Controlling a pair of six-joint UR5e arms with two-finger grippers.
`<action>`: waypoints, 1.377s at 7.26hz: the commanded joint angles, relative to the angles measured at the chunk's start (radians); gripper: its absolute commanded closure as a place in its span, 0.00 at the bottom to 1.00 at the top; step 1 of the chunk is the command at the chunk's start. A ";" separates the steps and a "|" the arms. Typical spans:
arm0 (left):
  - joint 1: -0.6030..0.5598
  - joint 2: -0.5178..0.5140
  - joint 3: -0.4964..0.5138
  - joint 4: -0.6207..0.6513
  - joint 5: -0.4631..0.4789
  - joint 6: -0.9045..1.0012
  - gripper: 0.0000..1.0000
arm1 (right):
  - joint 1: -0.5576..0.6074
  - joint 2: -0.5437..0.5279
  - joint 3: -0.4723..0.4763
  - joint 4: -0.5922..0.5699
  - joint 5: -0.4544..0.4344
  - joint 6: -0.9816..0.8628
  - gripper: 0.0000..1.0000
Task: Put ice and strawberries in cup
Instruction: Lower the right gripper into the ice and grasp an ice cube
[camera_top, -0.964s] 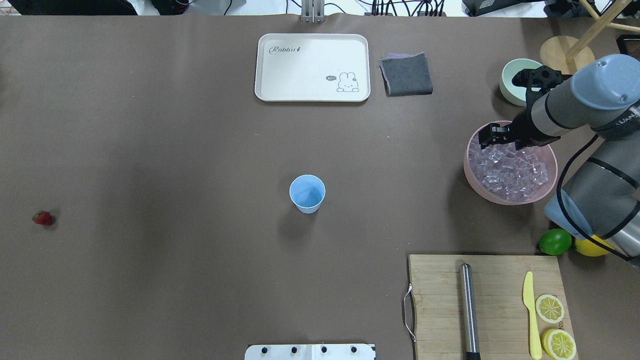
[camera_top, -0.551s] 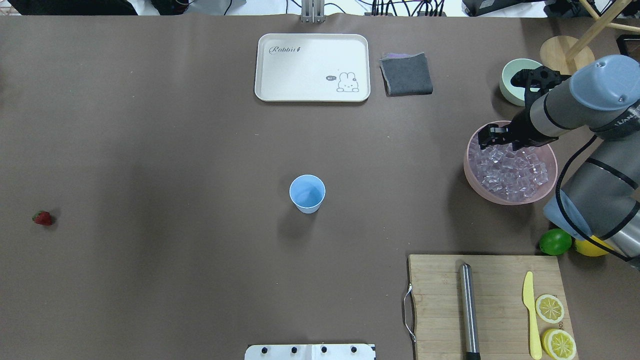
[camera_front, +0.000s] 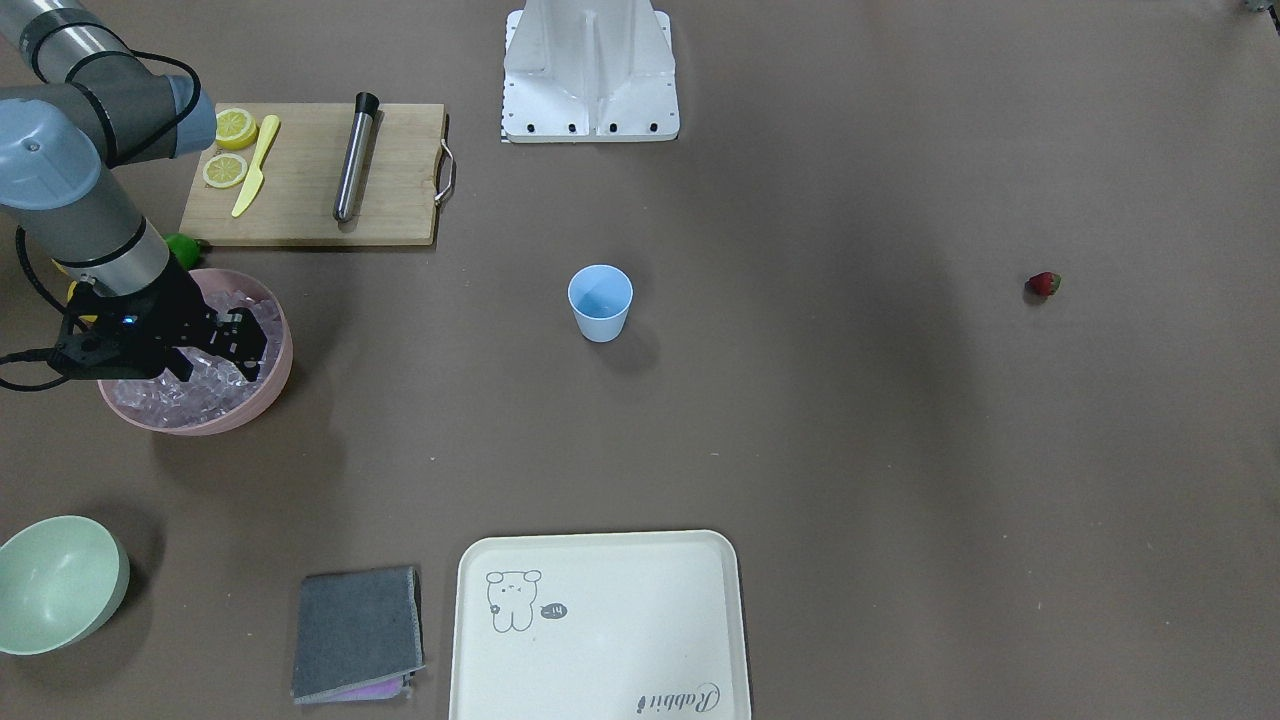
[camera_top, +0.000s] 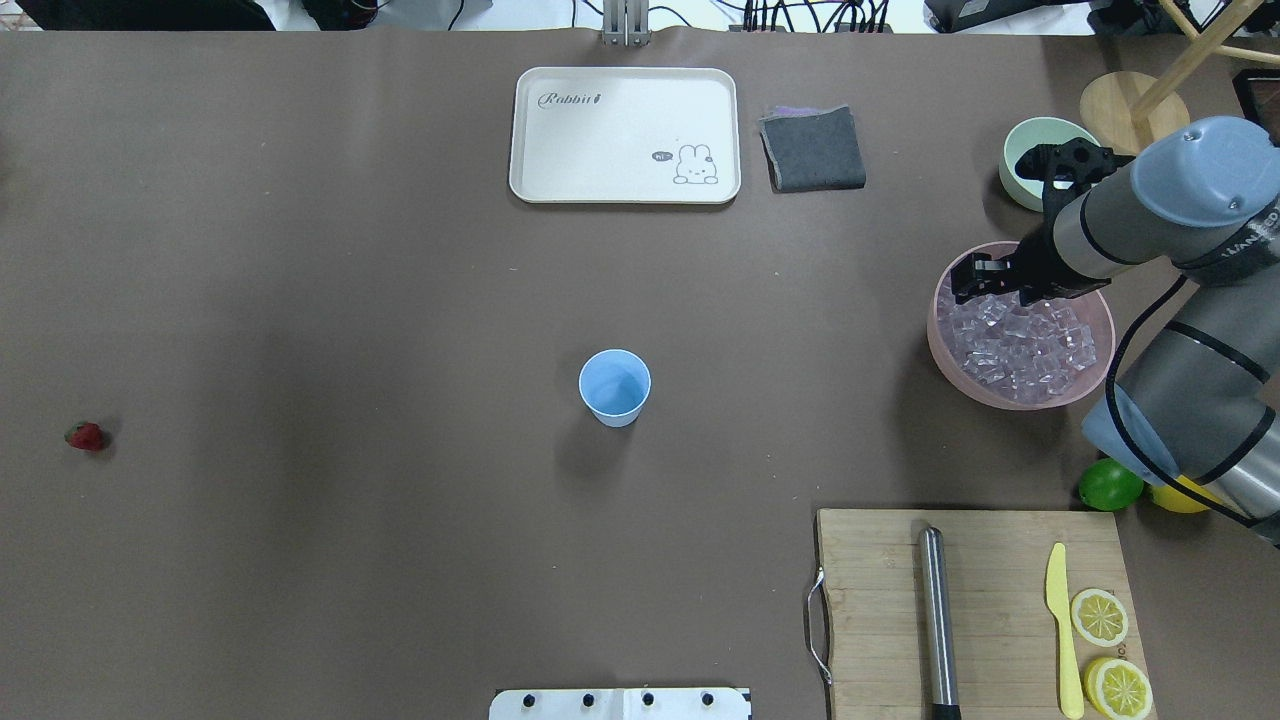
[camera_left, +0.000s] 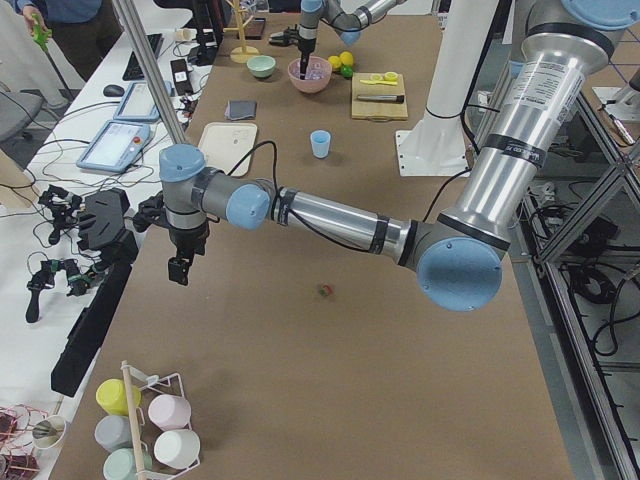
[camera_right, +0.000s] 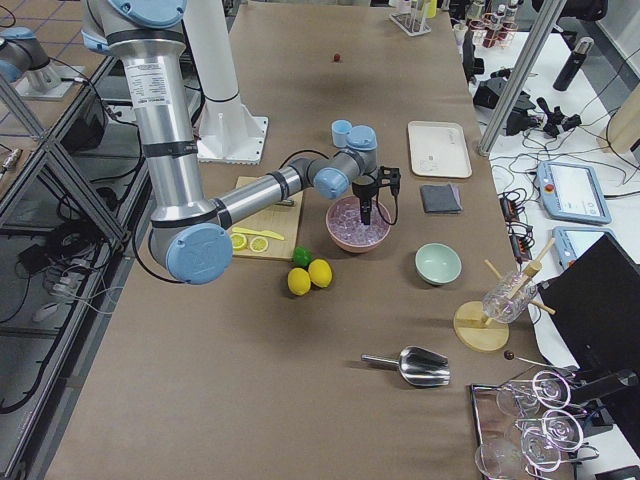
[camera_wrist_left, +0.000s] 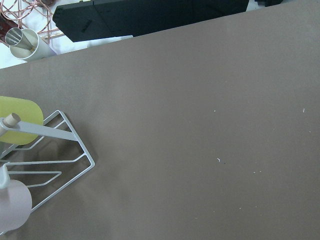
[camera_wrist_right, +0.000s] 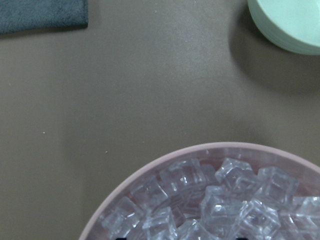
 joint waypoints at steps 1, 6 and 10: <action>0.000 0.000 -0.001 -0.002 0.000 0.000 0.02 | -0.005 -0.001 -0.006 0.000 -0.006 -0.001 0.57; 0.000 0.007 0.000 -0.018 0.000 -0.002 0.02 | 0.018 0.000 0.011 0.002 -0.003 -0.014 1.00; 0.002 0.007 -0.009 -0.017 -0.002 0.000 0.02 | 0.076 0.076 0.095 -0.001 0.007 -0.025 1.00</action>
